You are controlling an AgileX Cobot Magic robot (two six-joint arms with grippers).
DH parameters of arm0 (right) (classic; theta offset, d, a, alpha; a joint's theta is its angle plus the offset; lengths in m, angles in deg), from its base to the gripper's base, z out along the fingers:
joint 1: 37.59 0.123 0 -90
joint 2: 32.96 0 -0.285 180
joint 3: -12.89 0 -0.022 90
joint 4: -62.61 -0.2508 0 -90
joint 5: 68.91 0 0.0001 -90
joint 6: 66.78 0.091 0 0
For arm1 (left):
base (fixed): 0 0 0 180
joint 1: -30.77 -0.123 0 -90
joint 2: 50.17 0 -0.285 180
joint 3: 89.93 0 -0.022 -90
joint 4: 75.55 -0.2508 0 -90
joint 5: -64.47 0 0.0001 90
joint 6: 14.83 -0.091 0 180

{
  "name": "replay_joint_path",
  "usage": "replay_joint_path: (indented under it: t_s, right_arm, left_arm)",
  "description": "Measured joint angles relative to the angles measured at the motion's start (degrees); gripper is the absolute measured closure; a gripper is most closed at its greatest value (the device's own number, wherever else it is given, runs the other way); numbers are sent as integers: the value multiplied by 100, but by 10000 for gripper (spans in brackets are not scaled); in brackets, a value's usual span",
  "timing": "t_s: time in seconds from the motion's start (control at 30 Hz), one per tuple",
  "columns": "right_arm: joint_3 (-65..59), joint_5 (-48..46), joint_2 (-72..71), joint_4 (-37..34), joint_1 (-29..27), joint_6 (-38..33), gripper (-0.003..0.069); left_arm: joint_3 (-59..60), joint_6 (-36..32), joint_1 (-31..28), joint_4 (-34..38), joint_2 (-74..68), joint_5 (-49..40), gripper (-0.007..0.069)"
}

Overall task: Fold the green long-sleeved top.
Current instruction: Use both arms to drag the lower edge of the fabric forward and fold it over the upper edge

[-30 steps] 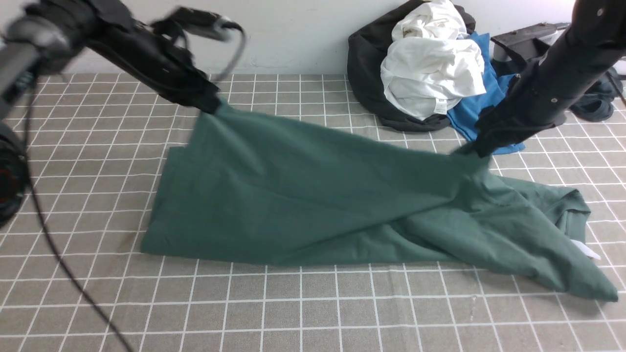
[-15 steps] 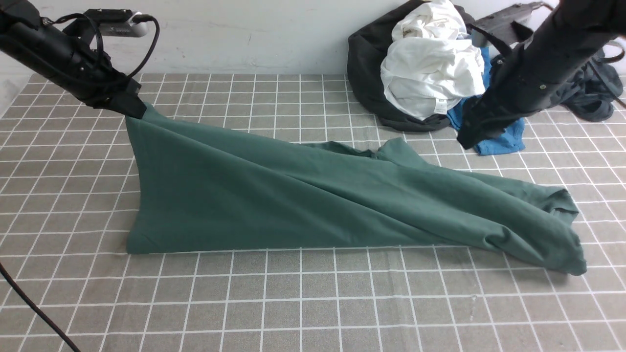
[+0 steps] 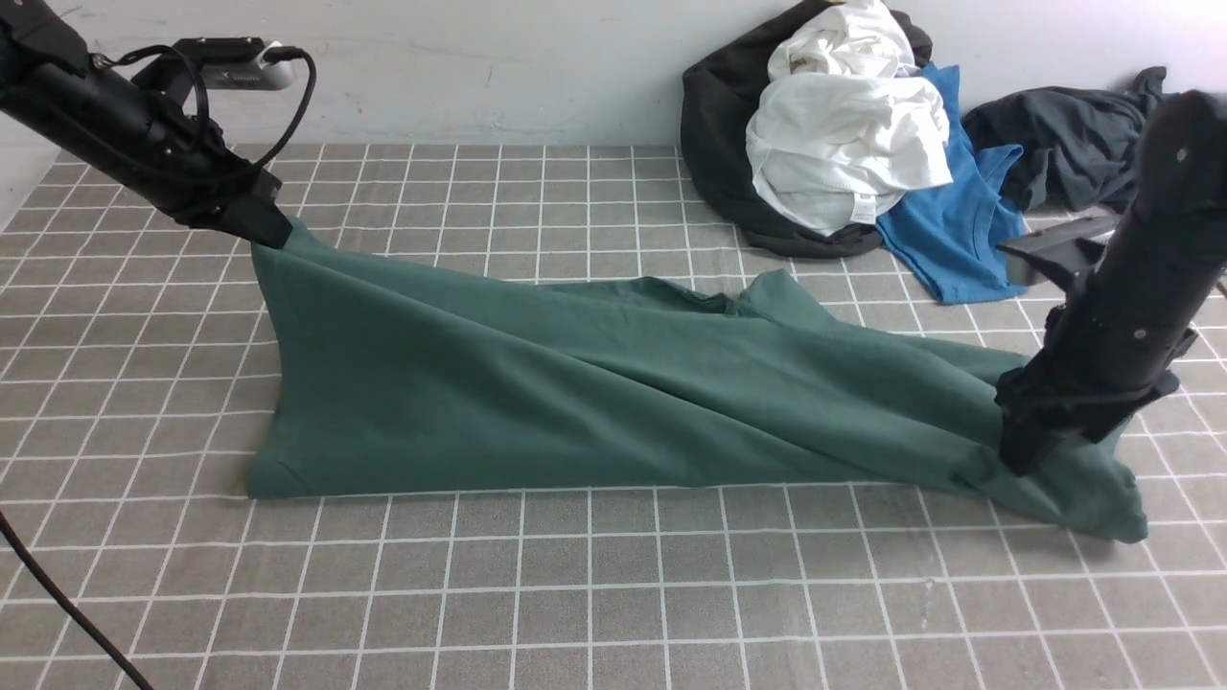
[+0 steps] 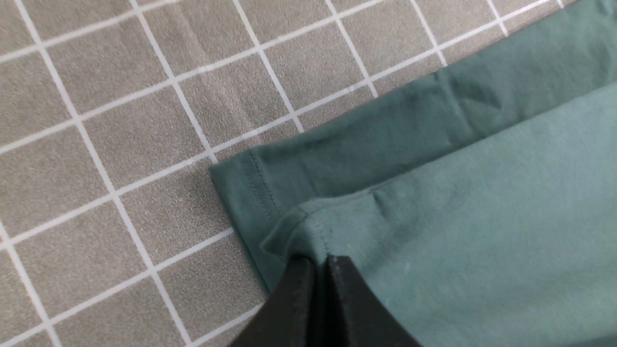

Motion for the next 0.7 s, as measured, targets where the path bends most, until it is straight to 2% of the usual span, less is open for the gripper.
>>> replay_joint_path:
  t_s: [0.1,0.2,0.23,0.27,0.3,0.37,0.7]
  right_arm:
    - [-12,28,120,-75,23,-89,179]
    - [13,36,175,-100,42,-147,343]
    - [87,-19,175,-88,42,-153,445]
    - [123,-29,175,-84,42,-153,460]
    - [306,-100,175,-55,42,-163,560]
    - [679,-153,175,15,31,-163,634]
    - [2638,-198,449,163,-181,-163,655]
  left_arm:
    - [0,-11,0,41,-29,0,622]
    - [0,-50,0,135,-29,5,622]
    - [0,-50,0,149,-29,10,622]
    - [0,-50,0,149,-29,10,622]
    - [0,-50,0,154,-29,10,622]
    - [0,-50,0,159,-29,12,622]
    - [-381,-50,0,186,-29,21,622]
